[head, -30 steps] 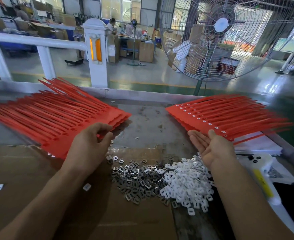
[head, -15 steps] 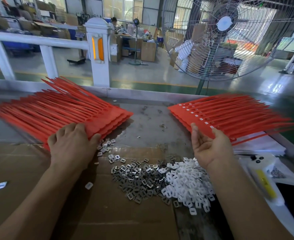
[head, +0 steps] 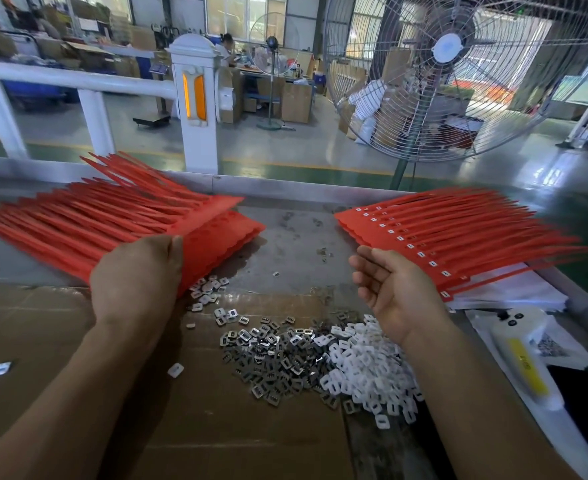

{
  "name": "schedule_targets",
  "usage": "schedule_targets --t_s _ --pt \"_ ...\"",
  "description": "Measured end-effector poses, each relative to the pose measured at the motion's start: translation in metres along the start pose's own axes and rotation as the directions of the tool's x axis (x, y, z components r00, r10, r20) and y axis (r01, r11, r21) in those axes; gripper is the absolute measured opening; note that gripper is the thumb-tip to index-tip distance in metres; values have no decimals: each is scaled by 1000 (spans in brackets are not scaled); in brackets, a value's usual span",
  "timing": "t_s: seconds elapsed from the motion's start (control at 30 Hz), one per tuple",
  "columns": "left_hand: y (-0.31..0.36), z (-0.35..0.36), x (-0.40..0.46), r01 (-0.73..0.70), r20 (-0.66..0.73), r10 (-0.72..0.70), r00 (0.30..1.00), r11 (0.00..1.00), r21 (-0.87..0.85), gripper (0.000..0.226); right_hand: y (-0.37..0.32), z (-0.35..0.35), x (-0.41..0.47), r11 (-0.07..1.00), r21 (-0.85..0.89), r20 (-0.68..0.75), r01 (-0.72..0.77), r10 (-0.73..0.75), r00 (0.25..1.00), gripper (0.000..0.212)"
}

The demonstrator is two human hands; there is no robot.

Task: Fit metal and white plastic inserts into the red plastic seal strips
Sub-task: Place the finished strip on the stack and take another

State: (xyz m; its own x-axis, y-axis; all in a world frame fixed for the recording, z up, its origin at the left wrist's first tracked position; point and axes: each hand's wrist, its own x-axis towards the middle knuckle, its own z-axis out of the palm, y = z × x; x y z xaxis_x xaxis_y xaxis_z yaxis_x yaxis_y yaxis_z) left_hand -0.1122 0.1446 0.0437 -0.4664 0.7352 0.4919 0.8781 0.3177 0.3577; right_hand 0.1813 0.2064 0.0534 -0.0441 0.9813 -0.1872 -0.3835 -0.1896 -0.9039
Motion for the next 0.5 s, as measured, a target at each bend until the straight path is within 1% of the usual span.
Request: schedule_targets --t_s 0.1,0.23,0.3,0.4,0.47,0.5 --pt "-1 -3 3 17 -142 -28 989 997 -81 45 2 2 -1 999 -42 30 2 -1 1000 19" --pt "-3 -11 5 -4 -343 -39 939 992 -124 47 2 5 -2 998 -64 57 7 -4 998 18" --pt "-8 -14 7 2 -380 -55 923 991 -137 51 2 5 -2 998 -64 67 5 -1 998 18" --pt "-14 -15 7 1 -408 -86 909 979 -206 57 2 4 -2 998 -66 78 4 2 997 17" --pt "-14 -17 6 -45 -451 -73 890 968 -245 57 3 4 -2 997 -74 86 5 2 996 17" --pt "-11 -18 4 -97 -481 -45 875 959 -267 53 3 4 -3 997 -82 91 8 0 996 17"
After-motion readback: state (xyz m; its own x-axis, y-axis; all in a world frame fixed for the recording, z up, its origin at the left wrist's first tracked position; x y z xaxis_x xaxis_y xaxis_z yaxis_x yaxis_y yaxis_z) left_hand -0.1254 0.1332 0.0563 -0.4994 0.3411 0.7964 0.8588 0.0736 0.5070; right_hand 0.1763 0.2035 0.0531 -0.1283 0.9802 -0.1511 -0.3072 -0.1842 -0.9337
